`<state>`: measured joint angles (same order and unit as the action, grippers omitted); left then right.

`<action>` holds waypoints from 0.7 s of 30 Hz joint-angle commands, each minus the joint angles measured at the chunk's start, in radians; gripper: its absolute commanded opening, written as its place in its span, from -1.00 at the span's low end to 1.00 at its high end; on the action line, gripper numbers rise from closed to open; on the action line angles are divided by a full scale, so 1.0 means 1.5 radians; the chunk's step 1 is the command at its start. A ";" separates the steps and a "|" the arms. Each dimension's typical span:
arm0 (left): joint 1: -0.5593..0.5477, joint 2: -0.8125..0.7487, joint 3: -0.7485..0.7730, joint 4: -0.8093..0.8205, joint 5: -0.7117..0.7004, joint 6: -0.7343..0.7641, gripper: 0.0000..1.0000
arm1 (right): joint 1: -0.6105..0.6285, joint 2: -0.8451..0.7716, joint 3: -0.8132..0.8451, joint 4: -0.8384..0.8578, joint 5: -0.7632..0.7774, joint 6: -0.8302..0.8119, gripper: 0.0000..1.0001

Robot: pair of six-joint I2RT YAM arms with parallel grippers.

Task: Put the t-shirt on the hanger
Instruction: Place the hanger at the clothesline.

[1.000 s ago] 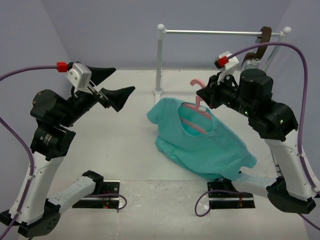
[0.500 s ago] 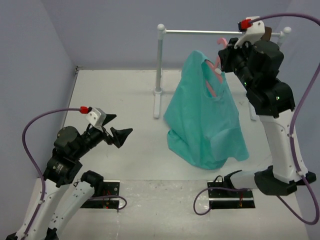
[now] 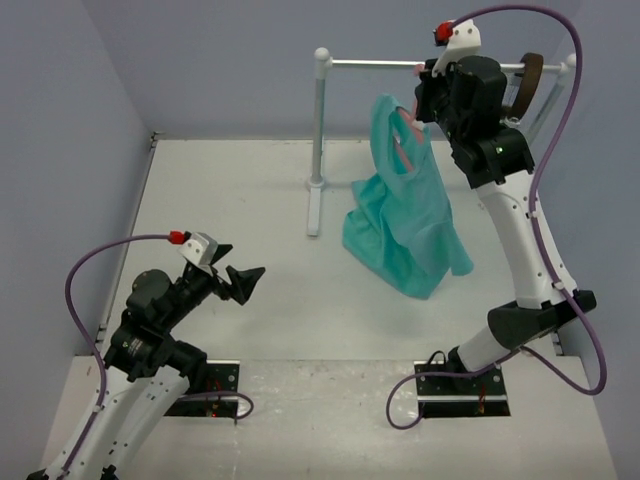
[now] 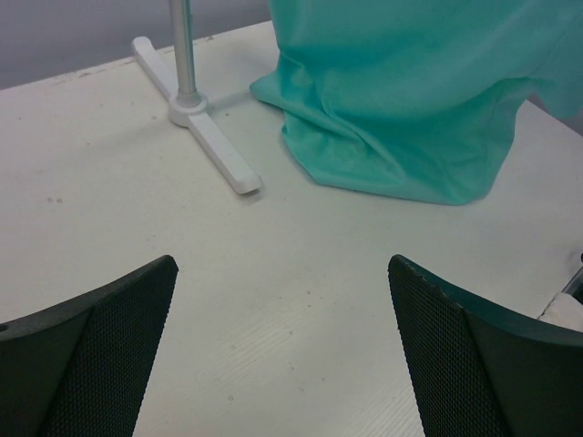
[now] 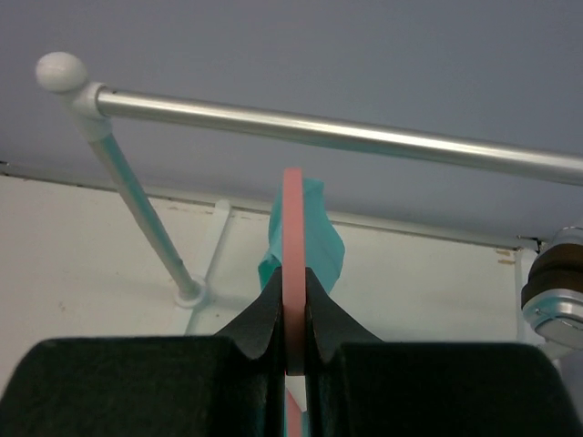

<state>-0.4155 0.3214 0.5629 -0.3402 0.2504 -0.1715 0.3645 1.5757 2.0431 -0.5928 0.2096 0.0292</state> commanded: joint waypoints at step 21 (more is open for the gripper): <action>-0.031 -0.053 -0.017 0.052 0.011 -0.006 1.00 | -0.122 0.180 0.074 0.189 -0.084 0.040 -1.00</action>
<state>-0.4549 0.2646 0.5419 -0.3025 0.2566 -0.1732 0.1912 1.8784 2.2127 -0.4206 0.0847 0.0561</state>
